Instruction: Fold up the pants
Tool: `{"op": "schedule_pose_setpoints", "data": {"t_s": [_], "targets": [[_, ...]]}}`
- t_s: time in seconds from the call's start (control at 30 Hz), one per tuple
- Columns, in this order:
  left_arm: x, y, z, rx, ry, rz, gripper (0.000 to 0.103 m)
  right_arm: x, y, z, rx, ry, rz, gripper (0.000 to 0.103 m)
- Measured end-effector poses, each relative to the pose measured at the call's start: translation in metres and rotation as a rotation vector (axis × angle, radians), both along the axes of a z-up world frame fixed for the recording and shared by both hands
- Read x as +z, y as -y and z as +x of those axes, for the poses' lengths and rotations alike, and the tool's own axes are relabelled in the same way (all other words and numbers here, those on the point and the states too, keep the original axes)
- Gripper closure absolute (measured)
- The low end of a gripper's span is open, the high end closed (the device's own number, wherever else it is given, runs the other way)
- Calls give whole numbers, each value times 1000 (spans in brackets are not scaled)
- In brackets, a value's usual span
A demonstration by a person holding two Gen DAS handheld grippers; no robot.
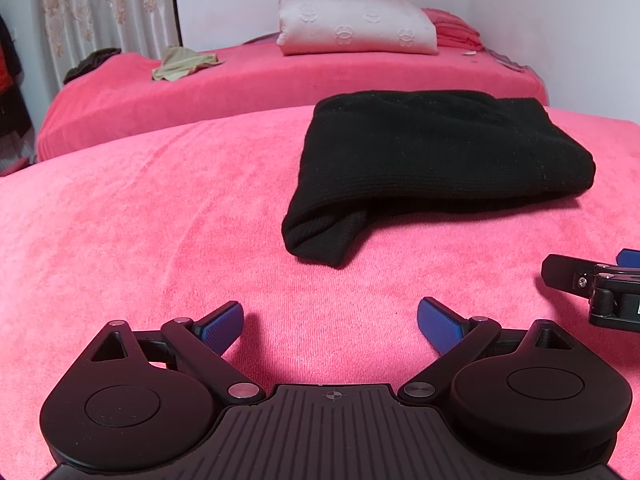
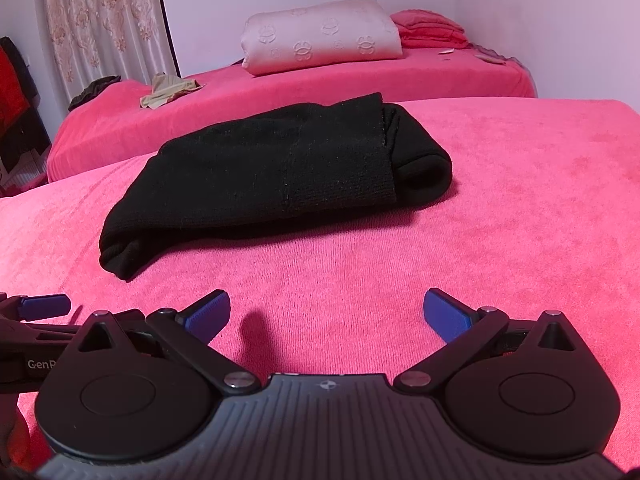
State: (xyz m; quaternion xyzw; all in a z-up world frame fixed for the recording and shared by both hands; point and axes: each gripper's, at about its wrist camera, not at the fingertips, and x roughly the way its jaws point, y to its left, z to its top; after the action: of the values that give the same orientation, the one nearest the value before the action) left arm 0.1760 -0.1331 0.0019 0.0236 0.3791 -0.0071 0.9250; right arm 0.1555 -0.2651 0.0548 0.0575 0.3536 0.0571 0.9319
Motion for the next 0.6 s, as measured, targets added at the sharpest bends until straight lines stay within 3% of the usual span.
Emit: {"op": "schedule_pose_setpoints", "data": {"t_s": [0.6], "targets": [[-1, 3, 0, 2, 0, 8, 0, 0, -2, 0, 0, -3, -9, 0]]}}
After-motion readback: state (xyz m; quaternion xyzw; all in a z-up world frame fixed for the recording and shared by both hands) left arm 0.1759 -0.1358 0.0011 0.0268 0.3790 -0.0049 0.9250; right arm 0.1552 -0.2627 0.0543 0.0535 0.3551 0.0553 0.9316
